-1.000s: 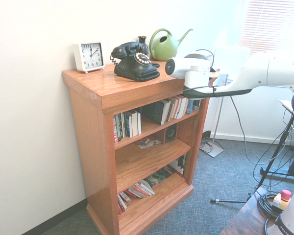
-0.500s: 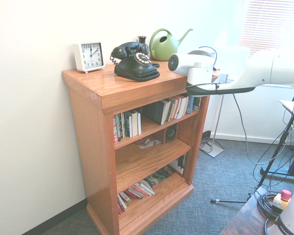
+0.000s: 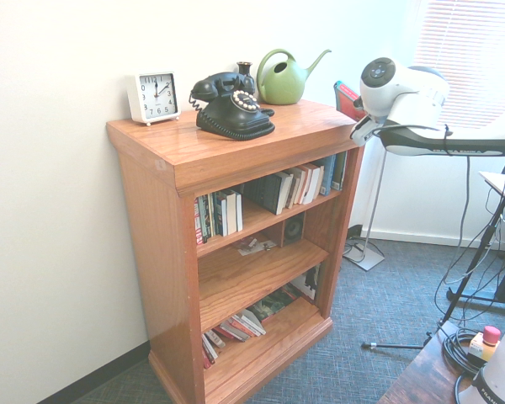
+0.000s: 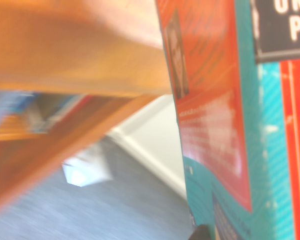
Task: Organize the shelf
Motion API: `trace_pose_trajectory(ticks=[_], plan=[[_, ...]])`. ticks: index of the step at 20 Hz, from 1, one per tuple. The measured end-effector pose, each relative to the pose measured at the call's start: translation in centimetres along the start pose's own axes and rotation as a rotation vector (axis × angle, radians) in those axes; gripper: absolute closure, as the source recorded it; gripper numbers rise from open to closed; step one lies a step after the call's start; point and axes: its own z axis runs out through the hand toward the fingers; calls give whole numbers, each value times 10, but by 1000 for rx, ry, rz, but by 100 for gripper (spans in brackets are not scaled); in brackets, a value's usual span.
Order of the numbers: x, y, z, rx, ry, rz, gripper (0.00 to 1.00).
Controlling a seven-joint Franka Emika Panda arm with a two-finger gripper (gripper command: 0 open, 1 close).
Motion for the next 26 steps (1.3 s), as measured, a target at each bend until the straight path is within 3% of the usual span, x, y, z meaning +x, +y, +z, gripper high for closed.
trace_pose_trajectory(ticks=[5, 12, 21, 26], plan=[[-58, 43, -2, 171, -72, 71, 100], [-162, 81, 9, 288, -137, 62, 100], [-226, 28, 6, 392, -282, -61, 100], [-233, -16, 6, 435, -410, -127, 100]])
